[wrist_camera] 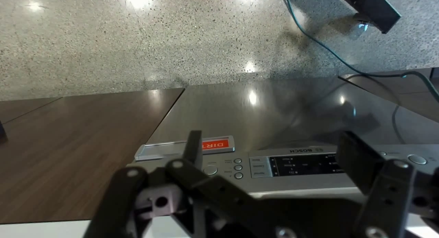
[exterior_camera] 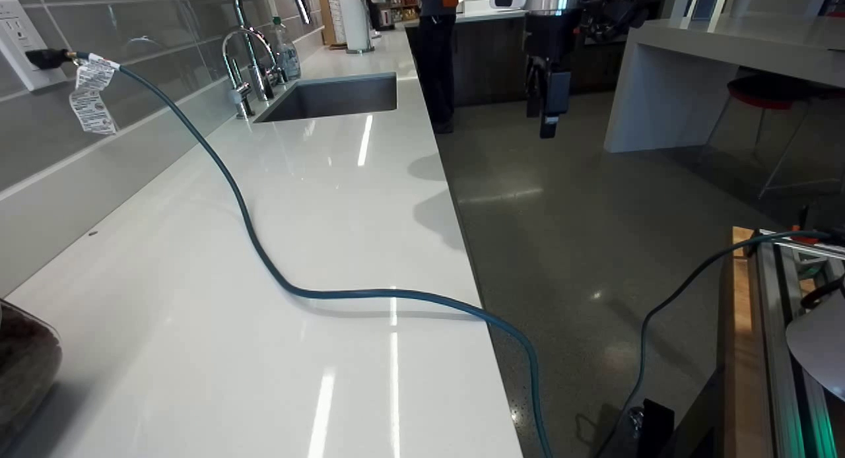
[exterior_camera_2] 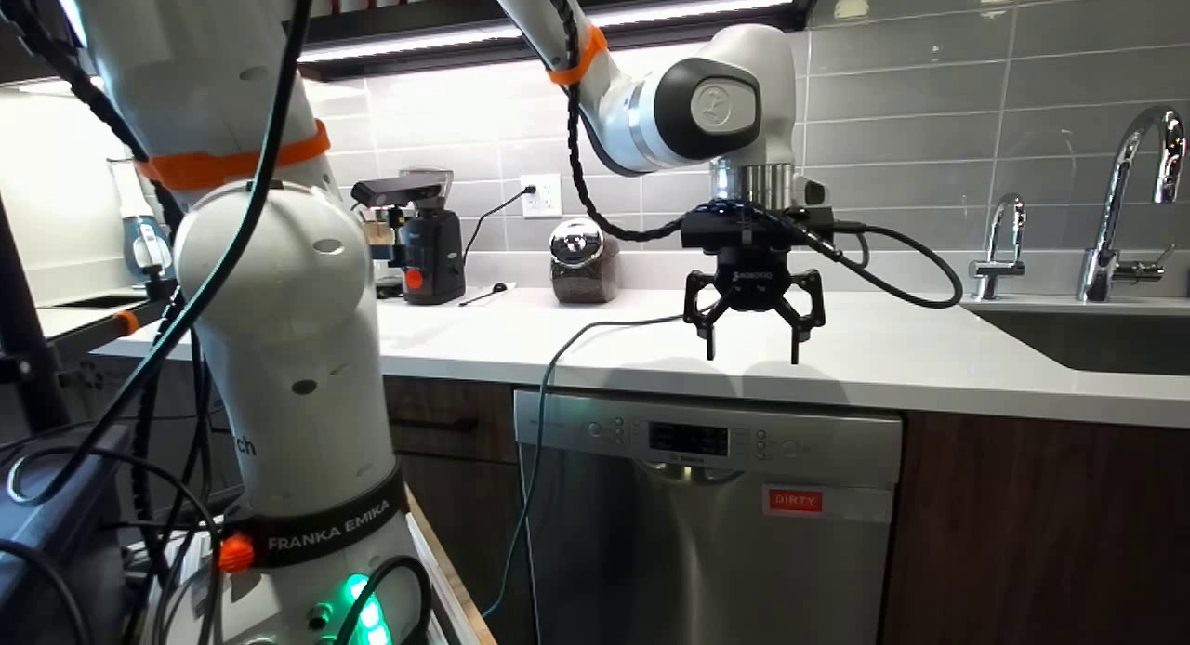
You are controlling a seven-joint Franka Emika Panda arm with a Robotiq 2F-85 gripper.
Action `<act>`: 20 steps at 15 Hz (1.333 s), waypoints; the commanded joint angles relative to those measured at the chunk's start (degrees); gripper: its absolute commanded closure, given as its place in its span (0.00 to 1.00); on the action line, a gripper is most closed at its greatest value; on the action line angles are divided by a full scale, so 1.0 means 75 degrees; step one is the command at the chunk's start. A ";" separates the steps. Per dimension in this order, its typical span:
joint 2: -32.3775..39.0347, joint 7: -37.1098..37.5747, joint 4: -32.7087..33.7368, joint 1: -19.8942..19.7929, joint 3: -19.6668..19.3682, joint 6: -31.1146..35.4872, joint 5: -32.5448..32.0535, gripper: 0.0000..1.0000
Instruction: Press a button on the dishwasher
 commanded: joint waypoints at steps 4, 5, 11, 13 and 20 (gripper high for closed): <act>0.0695 -0.1634 -0.0023 0.0118 -0.0237 0.0889 0.1556 0.00; 0.0789 -0.1907 -0.0049 0.0129 -0.0233 0.1016 0.1837 0.00; 0.1477 -0.3618 -0.0013 0.0040 -0.0081 0.1564 0.3596 0.00; 0.1738 -0.4133 0.0049 -0.0027 0.0016 0.1680 0.4106 0.00; 0.2518 -0.5746 0.0288 -0.0093 0.0260 0.2262 0.5961 0.00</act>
